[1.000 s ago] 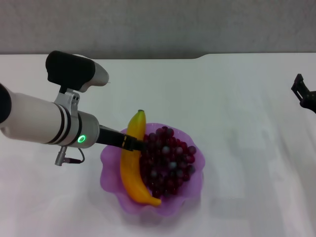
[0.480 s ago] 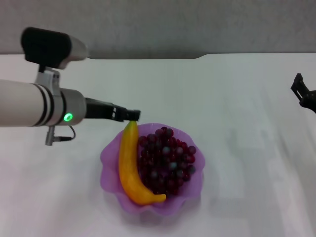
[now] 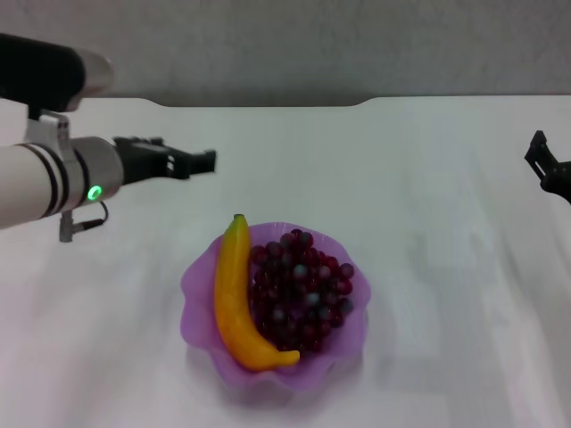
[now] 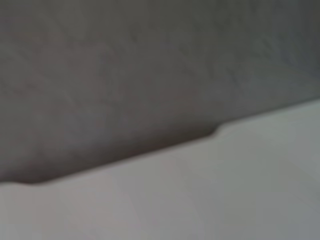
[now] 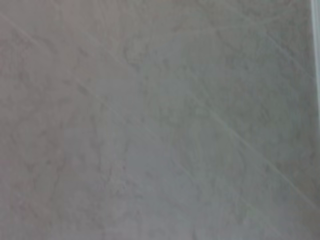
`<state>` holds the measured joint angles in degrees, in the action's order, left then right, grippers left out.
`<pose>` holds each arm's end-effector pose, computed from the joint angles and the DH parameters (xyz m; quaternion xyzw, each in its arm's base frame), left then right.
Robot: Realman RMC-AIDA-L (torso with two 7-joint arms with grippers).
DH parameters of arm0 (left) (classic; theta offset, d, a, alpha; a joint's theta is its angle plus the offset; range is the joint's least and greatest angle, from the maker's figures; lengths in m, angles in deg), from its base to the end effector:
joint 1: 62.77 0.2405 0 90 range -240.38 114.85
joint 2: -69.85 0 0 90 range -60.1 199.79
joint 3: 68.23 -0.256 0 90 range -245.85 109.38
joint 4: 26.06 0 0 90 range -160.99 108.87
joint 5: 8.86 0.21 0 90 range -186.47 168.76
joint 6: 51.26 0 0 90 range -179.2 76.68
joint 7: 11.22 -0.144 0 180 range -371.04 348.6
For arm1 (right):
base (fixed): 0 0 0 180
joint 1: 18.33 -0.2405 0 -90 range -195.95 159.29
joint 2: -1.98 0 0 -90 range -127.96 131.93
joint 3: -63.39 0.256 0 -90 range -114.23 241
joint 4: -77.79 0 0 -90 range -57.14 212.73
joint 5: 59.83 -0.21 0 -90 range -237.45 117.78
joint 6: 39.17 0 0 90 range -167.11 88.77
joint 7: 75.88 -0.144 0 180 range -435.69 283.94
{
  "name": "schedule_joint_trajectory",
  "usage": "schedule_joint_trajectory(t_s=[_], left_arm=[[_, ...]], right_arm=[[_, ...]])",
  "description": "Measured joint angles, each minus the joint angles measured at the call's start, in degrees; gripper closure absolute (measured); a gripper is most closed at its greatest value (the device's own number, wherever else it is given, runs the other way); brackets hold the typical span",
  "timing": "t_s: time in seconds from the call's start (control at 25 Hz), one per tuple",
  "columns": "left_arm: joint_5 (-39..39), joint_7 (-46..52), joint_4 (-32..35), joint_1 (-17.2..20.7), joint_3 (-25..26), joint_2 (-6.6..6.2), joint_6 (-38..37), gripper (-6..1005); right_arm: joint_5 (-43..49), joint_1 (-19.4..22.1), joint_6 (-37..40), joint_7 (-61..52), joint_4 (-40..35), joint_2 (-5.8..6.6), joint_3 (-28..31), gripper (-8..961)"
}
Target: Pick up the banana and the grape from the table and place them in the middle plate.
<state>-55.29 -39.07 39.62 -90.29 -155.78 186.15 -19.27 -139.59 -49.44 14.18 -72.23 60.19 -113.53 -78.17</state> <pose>-0.2026 0.4248 0.0065 -0.8277 -0.3549 -0.1151 0.4192 0.3245 0.3790 -0.0019 -0.6399 0.3069 0.2563 0.6563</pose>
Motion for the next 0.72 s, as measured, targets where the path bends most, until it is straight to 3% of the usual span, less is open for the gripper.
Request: schedule_joint_trajectory(t_s=[0.32, 0.72], left_arm=[[-0.08, -0.39, -7.67, 2.93, -4.56, 0.1, -26.88, 103], [0.89, 0.11, -22.95, -0.86, -7.02, 0.02, -46.55, 103]], right_arm=[[0.05, -0.21, 0.11, 0.29, -0.32, 0.03, 0.3, 75], [0.04, -0.93, 0.37, 0.3, -0.32, 0.03, 0.33, 75]])
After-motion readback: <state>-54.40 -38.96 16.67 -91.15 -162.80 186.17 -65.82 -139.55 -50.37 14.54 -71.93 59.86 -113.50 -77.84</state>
